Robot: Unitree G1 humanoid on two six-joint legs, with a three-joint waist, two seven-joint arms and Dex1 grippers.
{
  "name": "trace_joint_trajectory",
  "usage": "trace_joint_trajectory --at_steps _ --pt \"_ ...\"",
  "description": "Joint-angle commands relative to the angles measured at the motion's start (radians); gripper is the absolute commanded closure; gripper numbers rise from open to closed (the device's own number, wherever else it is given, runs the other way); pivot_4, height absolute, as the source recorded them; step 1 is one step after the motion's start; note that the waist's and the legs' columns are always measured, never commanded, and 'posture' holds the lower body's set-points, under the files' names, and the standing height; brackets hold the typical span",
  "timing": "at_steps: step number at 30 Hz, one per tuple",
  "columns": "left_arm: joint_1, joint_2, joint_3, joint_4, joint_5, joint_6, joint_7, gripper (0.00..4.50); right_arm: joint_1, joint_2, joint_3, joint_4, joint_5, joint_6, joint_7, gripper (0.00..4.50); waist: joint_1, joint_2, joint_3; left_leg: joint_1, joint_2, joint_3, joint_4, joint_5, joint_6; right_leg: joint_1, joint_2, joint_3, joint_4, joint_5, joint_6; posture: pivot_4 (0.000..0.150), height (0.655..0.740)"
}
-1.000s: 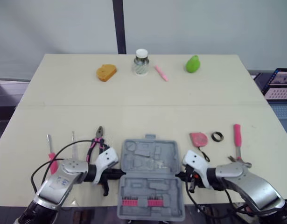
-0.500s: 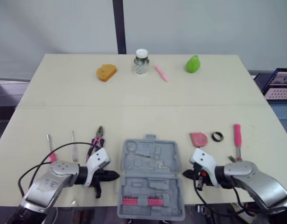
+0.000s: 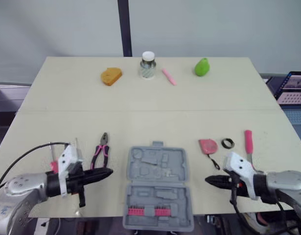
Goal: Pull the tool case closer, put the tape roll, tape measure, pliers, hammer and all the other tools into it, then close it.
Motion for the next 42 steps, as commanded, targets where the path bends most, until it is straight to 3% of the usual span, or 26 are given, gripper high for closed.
trace_joint_trajectory --at_steps 1,8,18,25,37,40,42 --pt "0.077 -0.009 0.098 -0.067 -0.063 -0.048 -0.032 4.48 0.061 0.016 -0.107 -0.047 0.032 -0.052 0.035 4.50 0.001 0.000 0.000 0.001 0.000 0.000 0.000 0.000 0.000 0.001 0.000 0.000 -0.001 0.000 0.000 0.150 0.6950" --pt "0.210 -0.087 0.155 0.002 0.056 -0.330 -0.079 4.48 0.179 0.051 -0.215 -0.006 0.000 -0.156 0.069 4.50 0.002 0.000 0.000 0.002 0.000 0.000 0.000 -0.001 0.001 0.002 0.000 0.000 -0.003 0.000 0.000 0.150 0.6950" --pt "0.432 -0.195 0.180 0.123 0.116 -0.613 -0.176 4.48 0.270 0.110 -0.203 0.044 -0.043 -0.252 0.061 4.50 0.001 0.000 0.000 0.002 0.001 0.001 0.000 -0.003 0.002 0.001 -0.001 0.000 -0.004 0.000 0.000 0.150 0.6950" --pt "0.446 -0.190 0.165 0.145 0.111 -0.648 -0.163 4.48 0.244 0.110 -0.139 0.070 -0.050 -0.226 0.050 4.50 -0.001 0.000 0.000 0.002 0.001 0.001 0.001 -0.005 0.002 0.001 -0.002 0.002 -0.005 0.000 -0.001 0.150 0.6950" --pt "0.420 -0.163 0.120 0.065 0.088 -0.543 -0.066 4.48 0.224 0.116 -0.096 0.058 -0.044 -0.201 0.019 4.50 -0.001 0.000 0.000 0.002 0.001 0.001 0.001 -0.005 0.002 0.001 -0.002 0.002 -0.005 0.000 -0.001 0.150 0.6950" --pt "0.421 -0.147 0.113 0.047 0.086 -0.503 -0.046 3.62 0.216 0.110 -0.090 0.054 -0.033 -0.181 0.023 4.50 -0.001 0.000 0.000 0.002 0.001 0.001 0.001 -0.005 0.002 0.001 -0.001 0.002 -0.004 0.000 -0.001 0.150 0.6950" --pt "0.421 -0.138 0.108 0.031 0.077 -0.484 -0.044 2.70 0.209 0.109 -0.091 0.050 -0.030 -0.167 0.018 3.97 -0.001 0.000 0.000 0.002 0.001 0.001 0.001 -0.005 0.002 0.001 -0.001 0.001 -0.004 0.000 -0.001 0.150 0.6950"
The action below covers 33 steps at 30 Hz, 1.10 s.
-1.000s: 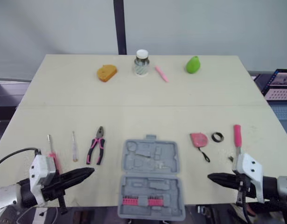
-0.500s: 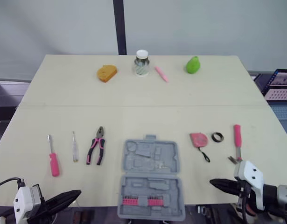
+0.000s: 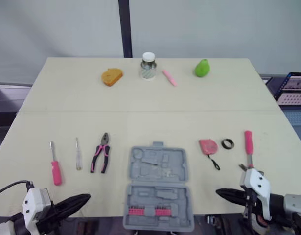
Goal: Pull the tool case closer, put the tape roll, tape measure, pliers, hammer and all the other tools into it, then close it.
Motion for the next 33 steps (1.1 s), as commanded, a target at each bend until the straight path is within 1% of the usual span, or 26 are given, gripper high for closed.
trace_joint_trajectory --at_steps 1,3,4,5,6,7,8,11,14,20,23,25,29,33 --pt "0.003 0.018 -0.008 -0.049 -0.028 0.026 0.008 2.15 -0.007 -0.005 -0.001 -0.029 0.021 0.024 -0.007 3.62 0.001 0.000 0.000 0.000 0.000 0.000 0.000 0.000 0.000 0.000 0.000 0.000 0.000 0.000 0.000 0.150 0.6950" --pt "-0.002 0.025 -0.013 -0.067 -0.035 0.028 0.002 1.13 -0.010 -0.007 -0.004 -0.033 0.023 0.036 -0.006 2.64 0.001 0.000 0.000 0.000 0.000 0.000 0.000 0.000 0.000 0.000 0.000 0.000 0.000 0.000 0.000 0.150 0.6950" --pt "-0.009 0.028 -0.016 -0.077 -0.040 0.029 0.001 0.67 -0.013 -0.007 -0.005 -0.033 0.023 0.040 -0.007 2.21 0.002 0.000 0.000 0.000 0.000 0.000 0.000 0.000 0.000 0.000 0.000 0.000 0.000 0.000 0.000 0.150 0.6950" --pt "-0.021 0.031 -0.020 -0.089 -0.049 0.033 0.007 0.08 -0.016 -0.007 -0.006 -0.032 0.023 0.044 -0.007 1.60 0.002 0.000 0.000 0.000 0.000 0.000 0.000 0.000 0.000 0.000 0.000 0.000 0.000 0.000 0.000 0.150 0.6950" --pt "-0.047 0.036 -0.030 -0.106 -0.059 0.040 0.018 0.00 -0.022 -0.011 -0.011 -0.032 0.026 0.053 -0.006 1.08 0.002 0.000 0.000 0.000 0.000 0.000 0.000 0.000 0.000 0.000 0.000 0.000 0.000 0.000 0.000 0.150 0.6950" --pt "-0.076 0.041 -0.044 -0.121 -0.061 0.042 0.031 0.00 -0.029 -0.015 -0.017 -0.033 0.029 0.061 -0.004 0.61 0.003 0.000 0.000 0.000 0.000 0.000 0.000 0.000 0.000 0.000 0.000 0.000 0.000 0.000 0.000 0.150 0.6950" --pt "-0.105 0.045 -0.060 -0.137 -0.062 0.046 0.043 0.00 -0.036 -0.022 -0.025 -0.032 0.031 0.067 -0.002 0.03 0.004 0.000 0.000 0.000 0.000 -0.001 0.000 0.000 0.000 0.000 0.000 0.000 0.000 0.000 0.000 0.150 0.6950" --pt "-0.180 0.061 -0.105 -0.167 -0.078 0.069 0.057 0.00 -0.074 -0.061 -0.040 -0.015 0.021 0.088 0.002 0.03 0.001 0.000 0.000 0.000 0.000 -0.001 0.001 0.000 0.000 0.001 0.000 0.000 0.000 0.000 0.000 0.150 0.6950" --pt "-0.254 0.072 -0.146 -0.170 -0.091 0.089 0.077 0.00 -0.146 -0.133 -0.047 0.018 0.030 0.157 0.010 0.03 -0.002 0.001 0.000 0.002 0.000 0.000 0.000 0.001 -0.001 0.002 0.001 0.000 0.001 0.000 0.000 0.150 0.6950" --pt "-0.294 0.066 -0.210 -0.158 -0.075 0.064 0.054 0.00 -0.307 -0.276 -0.006 0.099 0.032 0.270 0.039 0.03 -0.002 0.002 0.001 0.005 0.000 0.002 0.000 0.001 -0.001 0.004 0.002 -0.001 0.001 0.000 0.000 0.150 0.6950" --pt "-0.318 0.064 -0.243 -0.132 -0.056 0.046 0.048 0.00 -0.433 -0.351 0.088 0.195 -0.014 0.310 0.033 0.03 -0.001 0.003 0.001 0.006 0.000 0.002 0.000 0.001 -0.001 0.006 0.001 -0.001 0.000 0.000 0.000 0.150 0.6950" --pt "-0.334 0.063 -0.261 -0.115 -0.044 0.035 0.048 0.00 -0.524 -0.369 0.155 0.262 -0.047 0.296 0.033 0.03 0.000 0.003 0.001 0.008 0.000 0.002 0.000 0.000 -0.001 0.008 0.000 0.000 -0.001 0.000 0.000 0.150 0.6950" --pt "-0.355 0.064 -0.284 -0.084 -0.025 0.011 0.047 0.00 -0.697 -0.363 0.294 0.380 -0.126 0.248 0.048 0.03 -0.005 0.005 0.002 0.009 0.000 0.002 0.000 0.000 -0.001 0.009 0.000 0.000 -0.002 0.000 0.000 0.150 0.6950" --pt "-0.362 0.062 -0.303 -0.057 0.004 -0.024 0.043 0.00 -0.848 -0.326 0.435 0.504 -0.221 0.197 0.062 0.03 -0.010 0.006 0.003 0.009 0.000 0.003 0.000 0.000 -0.001 0.009 0.001 -0.002 -0.002 0.000 0.000 0.150 0.6950"
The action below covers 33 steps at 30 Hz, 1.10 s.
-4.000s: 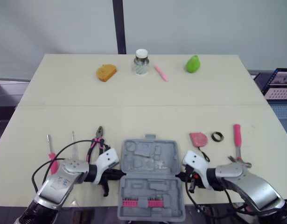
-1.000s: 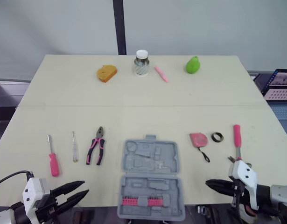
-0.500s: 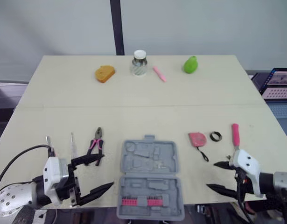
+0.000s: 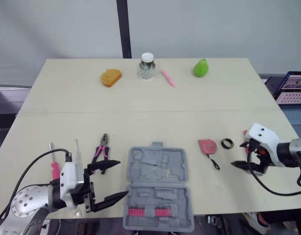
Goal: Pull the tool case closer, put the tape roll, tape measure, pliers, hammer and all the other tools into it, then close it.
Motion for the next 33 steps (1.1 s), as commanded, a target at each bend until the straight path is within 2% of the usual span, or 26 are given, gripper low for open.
trace_joint_trajectory --at_steps 1,10,33 --pt "0.000 -0.004 -0.010 0.007 0.018 -0.039 -0.007 0.00 -0.089 0.030 0.083 0.091 -0.088 -0.051 0.016 0.03 -0.002 0.000 0.000 0.000 0.000 0.000 0.000 0.000 0.000 0.000 0.000 0.000 0.000 0.000 0.000 0.150 0.6950" --pt "0.021 -0.013 -0.023 0.019 0.050 -0.087 0.003 0.00 -0.268 0.157 0.243 0.308 -0.240 -0.158 0.039 0.03 -0.007 0.001 0.001 0.000 0.000 0.001 0.000 0.000 0.000 -0.001 0.000 -0.001 0.003 0.000 0.000 0.150 0.6950" --pt "0.073 -0.022 -0.029 0.006 0.062 -0.120 0.031 0.00 -0.360 0.271 0.266 0.517 -0.358 -0.237 0.069 0.03 -0.018 0.002 0.001 0.000 0.000 0.001 -0.001 0.000 0.000 -0.001 0.000 -0.001 0.003 0.000 0.000 0.150 0.6950"
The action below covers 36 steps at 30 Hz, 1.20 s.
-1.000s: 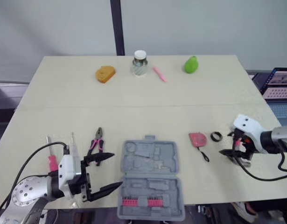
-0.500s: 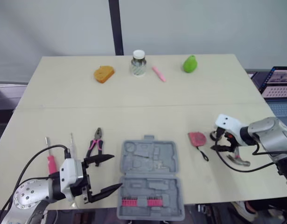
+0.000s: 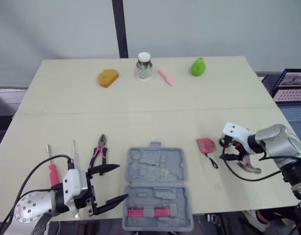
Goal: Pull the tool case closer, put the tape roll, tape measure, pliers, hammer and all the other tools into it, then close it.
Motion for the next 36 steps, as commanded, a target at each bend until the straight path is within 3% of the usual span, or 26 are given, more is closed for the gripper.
trace_joint_trajectory --at_steps 1,4,7,13,14,15,30,36 --pt "0.012 -0.002 0.003 -0.027 -0.005 -0.017 0.004 0.00 -0.027 0.008 -0.015 0.025 -0.020 -0.021 0.006 0.03 0.000 0.000 0.000 0.000 0.000 0.000 0.000 0.000 0.000 0.000 0.000 0.000 0.000 0.000 0.000 0.150 0.6950" --pt "0.015 -0.003 0.003 -0.026 -0.004 -0.019 0.006 0.00 -0.041 0.022 -0.014 0.051 -0.032 -0.032 0.005 0.03 0.000 0.000 0.000 0.000 0.000 0.000 0.000 0.000 0.000 0.000 0.000 0.000 0.000 0.000 0.000 0.150 0.6950" --pt "0.018 -0.003 0.004 -0.027 -0.007 -0.019 0.009 0.00 -0.049 0.032 -0.013 0.068 -0.044 -0.038 0.006 0.85 0.000 0.001 0.001 0.000 0.000 0.000 0.000 0.000 0.000 0.000 0.000 0.000 0.000 0.000 0.000 0.150 0.6950" --pt "0.026 -0.006 0.004 -0.029 -0.017 -0.016 0.013 0.00 -0.055 0.040 -0.014 0.077 -0.059 -0.042 0.011 3.86 0.000 0.001 0.001 0.000 0.000 0.000 0.000 0.000 0.000 0.000 0.000 0.000 0.000 0.000 0.000 0.150 0.6950" --pt "0.027 -0.006 0.004 -0.030 -0.018 -0.016 0.013 0.00 -0.056 0.041 -0.015 0.079 -0.061 -0.042 0.012 4.29 0.000 0.002 0.001 0.000 0.000 0.000 0.000 0.000 0.000 0.000 0.000 0.000 0.000 0.000 0.000 0.150 0.6950" --pt "0.027 -0.006 0.004 -0.030 -0.018 -0.015 0.013 0.00 -0.056 0.042 -0.015 0.080 -0.062 -0.043 0.013 4.44 0.000 0.002 0.001 0.000 0.000 0.000 0.000 0.000 0.000 0.000 0.000 0.000 0.000 0.000 0.000 0.150 0.6950" --pt "0.005 -0.017 -0.009 -0.018 -0.010 -0.018 0.026 0.00 -0.058 0.035 -0.026 0.064 -0.068 -0.040 0.017 4.44 0.000 0.002 0.001 0.000 0.000 0.000 0.000 0.000 0.000 0.000 0.000 0.000 0.000 0.000 0.000 0.150 0.6950" --pt "-0.039 -0.025 -0.023 0.003 -0.008 -0.018 0.033 0.00 -0.060 -0.012 -0.063 -0.048 -0.045 0.007 0.040 4.44 0.000 0.004 0.002 -0.001 0.000 0.001 0.000 0.000 0.000 -0.002 0.000 0.000 0.000 0.000 0.000 0.150 0.6950"
